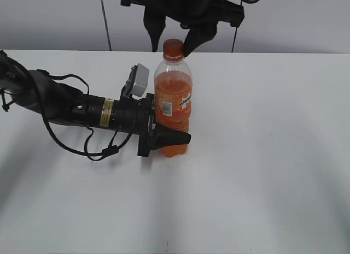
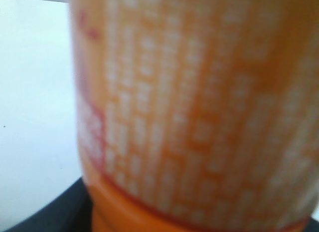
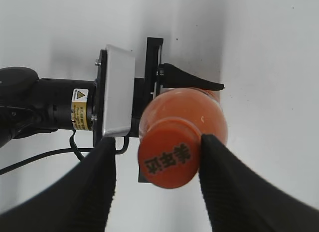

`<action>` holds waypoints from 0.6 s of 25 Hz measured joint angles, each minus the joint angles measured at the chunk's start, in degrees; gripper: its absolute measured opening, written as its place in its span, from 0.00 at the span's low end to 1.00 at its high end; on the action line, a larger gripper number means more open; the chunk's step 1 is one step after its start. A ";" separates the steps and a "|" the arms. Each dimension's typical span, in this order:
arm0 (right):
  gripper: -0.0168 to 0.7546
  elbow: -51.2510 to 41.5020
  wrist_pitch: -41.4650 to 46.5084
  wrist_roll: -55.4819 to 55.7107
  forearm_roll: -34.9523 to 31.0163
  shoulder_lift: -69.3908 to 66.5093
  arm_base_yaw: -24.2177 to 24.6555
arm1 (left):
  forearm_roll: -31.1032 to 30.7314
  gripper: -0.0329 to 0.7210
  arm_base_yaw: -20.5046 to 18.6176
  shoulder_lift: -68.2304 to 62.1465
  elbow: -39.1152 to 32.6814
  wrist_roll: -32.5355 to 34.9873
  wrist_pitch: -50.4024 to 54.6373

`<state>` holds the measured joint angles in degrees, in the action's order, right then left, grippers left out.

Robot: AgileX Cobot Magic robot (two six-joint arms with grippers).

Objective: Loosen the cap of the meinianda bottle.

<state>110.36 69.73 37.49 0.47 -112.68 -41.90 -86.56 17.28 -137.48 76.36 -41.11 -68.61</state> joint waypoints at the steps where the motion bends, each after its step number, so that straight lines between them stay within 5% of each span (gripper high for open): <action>1: 0.52 0.00 0.00 0.00 0.01 0.00 0.00 | 0.00 0.59 0.00 0.00 0.00 0.00 0.00; 5: 0.37 0.00 0.45 -0.02 0.12 0.00 0.00 | 0.00 0.59 -0.05 0.00 0.00 0.00 -0.06; 15: 0.37 0.00 0.51 -3.88 0.16 0.00 0.00 | -0.04 0.59 -0.05 0.00 0.00 0.00 -0.06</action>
<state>110.36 70.23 33.61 0.64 -112.68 -41.90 -86.60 17.23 -137.48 76.36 -41.11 -68.67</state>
